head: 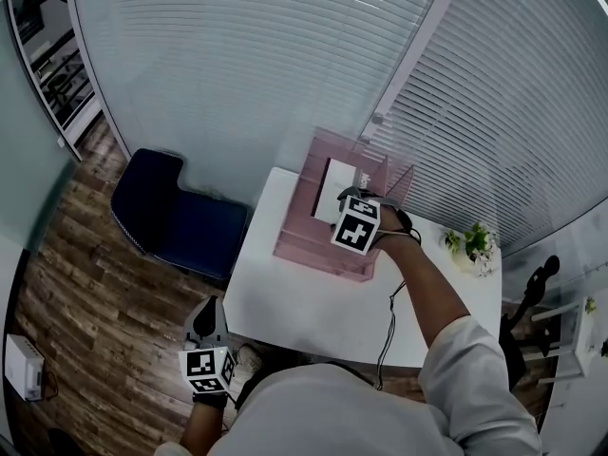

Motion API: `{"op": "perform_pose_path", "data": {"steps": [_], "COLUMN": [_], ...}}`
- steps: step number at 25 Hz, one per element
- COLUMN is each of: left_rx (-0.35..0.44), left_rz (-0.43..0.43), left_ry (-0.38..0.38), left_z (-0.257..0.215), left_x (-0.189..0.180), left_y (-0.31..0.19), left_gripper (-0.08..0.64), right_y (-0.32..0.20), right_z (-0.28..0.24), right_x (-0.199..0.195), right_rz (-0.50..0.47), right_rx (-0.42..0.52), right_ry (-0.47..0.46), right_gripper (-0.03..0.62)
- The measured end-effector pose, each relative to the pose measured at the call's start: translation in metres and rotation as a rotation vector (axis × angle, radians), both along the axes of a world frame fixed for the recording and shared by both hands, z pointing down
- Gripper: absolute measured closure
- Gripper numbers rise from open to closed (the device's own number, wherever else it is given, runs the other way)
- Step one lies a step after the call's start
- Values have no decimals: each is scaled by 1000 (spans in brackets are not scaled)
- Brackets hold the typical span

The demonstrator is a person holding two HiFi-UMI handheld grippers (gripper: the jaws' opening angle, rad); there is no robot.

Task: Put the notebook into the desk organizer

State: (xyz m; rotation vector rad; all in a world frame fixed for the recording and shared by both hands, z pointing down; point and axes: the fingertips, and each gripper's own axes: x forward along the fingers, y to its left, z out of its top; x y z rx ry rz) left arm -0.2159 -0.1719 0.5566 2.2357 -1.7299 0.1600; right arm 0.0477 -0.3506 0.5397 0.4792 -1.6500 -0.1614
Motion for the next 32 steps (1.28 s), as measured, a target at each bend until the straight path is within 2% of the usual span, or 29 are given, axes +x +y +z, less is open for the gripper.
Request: {"op": "perform_pose_path", "data": {"steps": [5,10,14,17,22,26,32], "left_rx": [9,15,30,44,59,63,61], "left_rz": [27,55,64,61,48,53,69], "left_ry": [-8,-22,-34,-47,-70,-86,-103], "left_z": [-6,-12,-20,-29,-39,-43,-47], "left_x": [12,28,36,37,38,44,57], "left_y": [-10,-16,-22,-26,-32,-33,-33], "left_gripper": [552,552,552,552,552,552,552], "right_y": [7,18,33,46,70,91,118], "right_z": [-31,-67,-95,-117,-137,-144,-146], "right_x": [-3,8,22,38,70,94,117], "right_rz": [41,108,173,211,281,367,435], "right_rx": [65,172,268,370,504,574,625], "right_ry": [-153,-316,-493,-628,-792,-936,-1051], "right_gripper": [343,373,411,470,560,577,578]}}
